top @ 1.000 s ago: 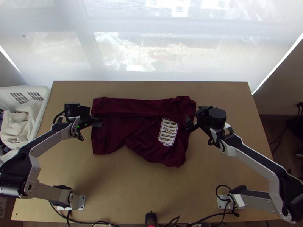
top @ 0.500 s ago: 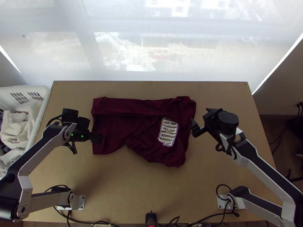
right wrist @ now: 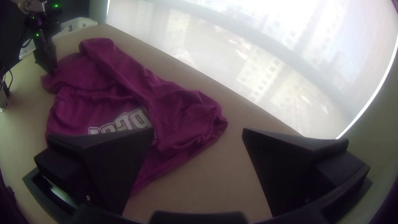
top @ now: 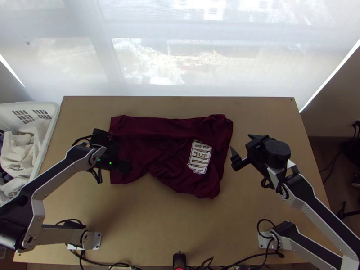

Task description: Fold the t-shirt

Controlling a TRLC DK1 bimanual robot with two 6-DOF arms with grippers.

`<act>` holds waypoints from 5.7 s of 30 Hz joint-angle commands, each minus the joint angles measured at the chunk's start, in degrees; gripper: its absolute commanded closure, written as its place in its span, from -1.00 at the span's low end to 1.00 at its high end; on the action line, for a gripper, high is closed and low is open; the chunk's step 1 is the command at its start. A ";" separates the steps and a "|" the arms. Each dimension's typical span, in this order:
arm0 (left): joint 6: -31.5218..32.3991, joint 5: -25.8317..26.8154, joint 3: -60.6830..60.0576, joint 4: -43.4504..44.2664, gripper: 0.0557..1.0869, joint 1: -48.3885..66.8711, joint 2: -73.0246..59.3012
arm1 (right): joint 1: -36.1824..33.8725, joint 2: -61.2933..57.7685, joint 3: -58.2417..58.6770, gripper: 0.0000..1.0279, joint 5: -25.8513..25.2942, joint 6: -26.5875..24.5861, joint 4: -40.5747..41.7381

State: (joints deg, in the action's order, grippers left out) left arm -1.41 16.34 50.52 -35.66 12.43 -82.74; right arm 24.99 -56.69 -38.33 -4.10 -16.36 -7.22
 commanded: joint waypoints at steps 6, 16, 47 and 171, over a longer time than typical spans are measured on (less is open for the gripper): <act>-0.44 0.19 -1.22 -0.20 0.30 0.41 -2.16 | 0.14 2.81 0.53 -0.92 -0.03 -0.78 -1.83; -2.02 0.19 -0.34 -2.75 0.93 -5.22 4.96 | 8.58 4.48 -2.02 -0.92 1.29 -0.16 -15.10; -0.79 0.54 -0.86 3.23 0.93 -20.86 15.94 | 38.99 -8.18 -0.17 -0.80 8.40 0.89 -17.03; 0.36 1.68 -12.29 7.80 0.93 -17.52 21.57 | 19.48 -31.29 -1.49 -0.41 2.25 -1.57 13.20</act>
State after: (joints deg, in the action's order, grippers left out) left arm -0.47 18.06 38.33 -28.05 -4.47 -60.97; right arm 44.16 -85.14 -37.74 -1.91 -17.63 5.61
